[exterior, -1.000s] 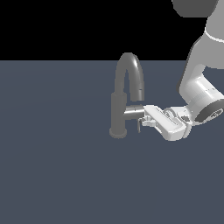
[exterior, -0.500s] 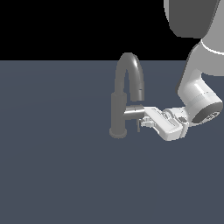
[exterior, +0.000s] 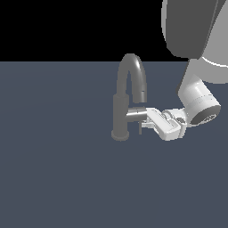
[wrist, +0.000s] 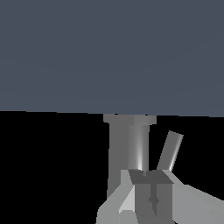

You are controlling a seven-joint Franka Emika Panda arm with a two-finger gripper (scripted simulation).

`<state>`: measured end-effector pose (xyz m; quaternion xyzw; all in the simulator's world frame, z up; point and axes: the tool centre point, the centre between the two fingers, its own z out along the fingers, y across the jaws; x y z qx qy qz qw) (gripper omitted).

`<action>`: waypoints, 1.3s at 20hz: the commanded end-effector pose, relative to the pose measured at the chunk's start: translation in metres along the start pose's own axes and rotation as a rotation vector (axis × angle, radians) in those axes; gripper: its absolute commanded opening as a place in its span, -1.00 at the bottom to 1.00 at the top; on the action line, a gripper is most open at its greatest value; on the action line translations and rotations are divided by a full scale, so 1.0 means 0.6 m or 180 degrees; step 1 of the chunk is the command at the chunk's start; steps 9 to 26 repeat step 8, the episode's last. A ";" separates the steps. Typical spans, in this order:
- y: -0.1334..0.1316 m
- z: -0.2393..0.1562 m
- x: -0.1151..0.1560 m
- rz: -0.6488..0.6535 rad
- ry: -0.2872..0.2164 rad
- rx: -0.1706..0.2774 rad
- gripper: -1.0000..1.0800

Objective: Turn on the faucet by rotating a designated handle.

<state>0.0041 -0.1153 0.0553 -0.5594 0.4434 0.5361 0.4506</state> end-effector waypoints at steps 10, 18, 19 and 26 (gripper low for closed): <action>-0.020 0.025 0.034 0.0083 -0.0058 -0.0040 -1.00; -0.020 0.025 0.034 0.0083 -0.0058 -0.0040 -1.00; -0.020 0.025 0.034 0.0083 -0.0058 -0.0040 -1.00; -0.020 0.025 0.034 0.0083 -0.0058 -0.0040 -1.00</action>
